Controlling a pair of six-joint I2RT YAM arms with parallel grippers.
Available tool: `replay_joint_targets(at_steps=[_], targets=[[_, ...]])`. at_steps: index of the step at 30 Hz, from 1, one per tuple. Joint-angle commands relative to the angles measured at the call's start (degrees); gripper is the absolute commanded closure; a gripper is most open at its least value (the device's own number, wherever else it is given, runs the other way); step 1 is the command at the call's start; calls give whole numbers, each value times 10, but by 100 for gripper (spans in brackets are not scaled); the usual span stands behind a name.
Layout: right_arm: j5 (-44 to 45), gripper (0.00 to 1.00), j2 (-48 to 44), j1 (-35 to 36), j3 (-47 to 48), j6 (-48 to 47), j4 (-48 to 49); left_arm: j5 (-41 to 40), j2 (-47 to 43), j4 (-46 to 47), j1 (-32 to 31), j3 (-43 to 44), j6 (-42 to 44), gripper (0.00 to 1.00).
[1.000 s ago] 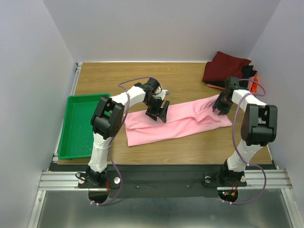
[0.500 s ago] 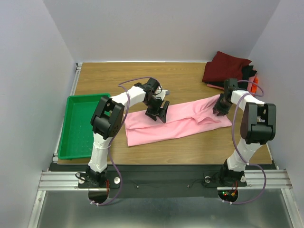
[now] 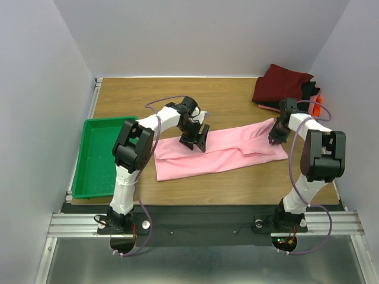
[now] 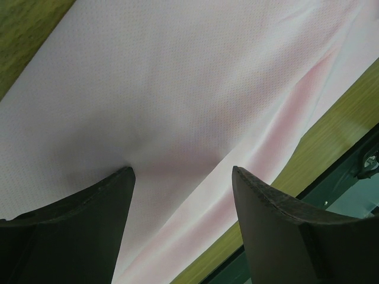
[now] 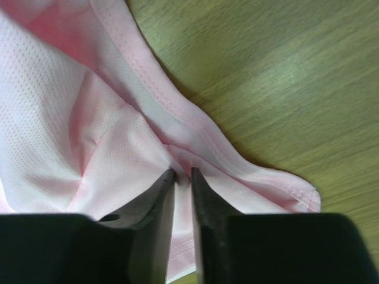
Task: Fold and stack the t-shirts
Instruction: Fold the tshirt
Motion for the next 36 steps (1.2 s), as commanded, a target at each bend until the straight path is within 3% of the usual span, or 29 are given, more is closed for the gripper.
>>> replay_joint_targets(at_steps=[1, 5, 8, 12, 19, 36], targets=[[30, 79, -34, 1, 3, -4, -11, -37, 14, -23, 8, -5, 8, 21], [34, 89, -35, 1, 10, -11, -13, -37, 16, -24, 11, -7, 7, 21], [27, 90, -22, 1, 15, -9, -14, -35, 15, -22, 12, -8, 7, 21], [10, 88, -7, 1, 21, -5, -12, -35, 16, -22, 13, -7, 7, 21], [-19, 73, -9, 1, 41, -11, -3, -32, 20, -23, 14, -3, 8, 21], [-29, 78, 10, 1, 24, -12, 3, -33, 24, -26, 18, -4, 8, 21]])
